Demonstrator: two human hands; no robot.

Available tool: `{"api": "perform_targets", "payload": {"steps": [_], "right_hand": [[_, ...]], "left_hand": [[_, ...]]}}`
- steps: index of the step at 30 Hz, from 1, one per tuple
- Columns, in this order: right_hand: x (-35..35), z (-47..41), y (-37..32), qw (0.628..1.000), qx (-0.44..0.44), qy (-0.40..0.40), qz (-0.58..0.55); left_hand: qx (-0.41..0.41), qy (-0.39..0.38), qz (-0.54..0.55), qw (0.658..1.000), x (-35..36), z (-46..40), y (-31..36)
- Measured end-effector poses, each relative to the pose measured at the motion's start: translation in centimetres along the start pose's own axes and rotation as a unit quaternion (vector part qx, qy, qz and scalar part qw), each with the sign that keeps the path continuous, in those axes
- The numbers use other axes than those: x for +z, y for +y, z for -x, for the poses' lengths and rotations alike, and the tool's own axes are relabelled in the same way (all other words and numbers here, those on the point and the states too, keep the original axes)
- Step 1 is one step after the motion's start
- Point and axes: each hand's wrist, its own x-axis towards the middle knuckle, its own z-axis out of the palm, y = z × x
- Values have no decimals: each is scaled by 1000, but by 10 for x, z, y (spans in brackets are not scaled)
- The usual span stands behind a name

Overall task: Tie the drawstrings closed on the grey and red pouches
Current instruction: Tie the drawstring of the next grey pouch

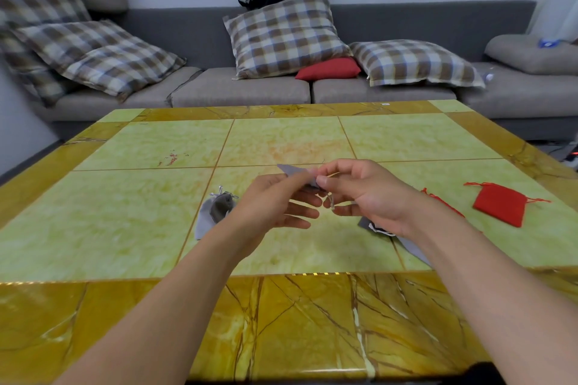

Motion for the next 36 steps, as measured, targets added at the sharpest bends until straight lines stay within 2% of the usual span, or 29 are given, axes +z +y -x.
{"api": "perform_targets", "payload": {"steps": [7,11,14,18,23,28,30,36], "right_hand": [[2,-1,0,1000,-30,-3,7],[0,-5,1,995,-68,63,-26],[-3,-6,0,990,-78,98,-70],[-8,-7,-1,981,-66,119,-141],[-7,-6,-2,979,-61,122,-150],[-13,-9,-10,961,-123,182,-168],[-15,-11,-9,958,-135,195,-163],[-24,-7,0,966,-100,178,-161]], "left_hand": [[2,65,60,996,3,-4,-3],[8,103,-32,994,-1,-4,-4],[10,119,-38,992,-3,-4,-3],[29,160,-10,987,-8,-8,0],[45,165,-5,985,-13,-8,0],[71,229,87,967,-21,-12,7],[70,218,100,968,-20,-12,9],[42,161,40,985,-19,-4,5]]}}
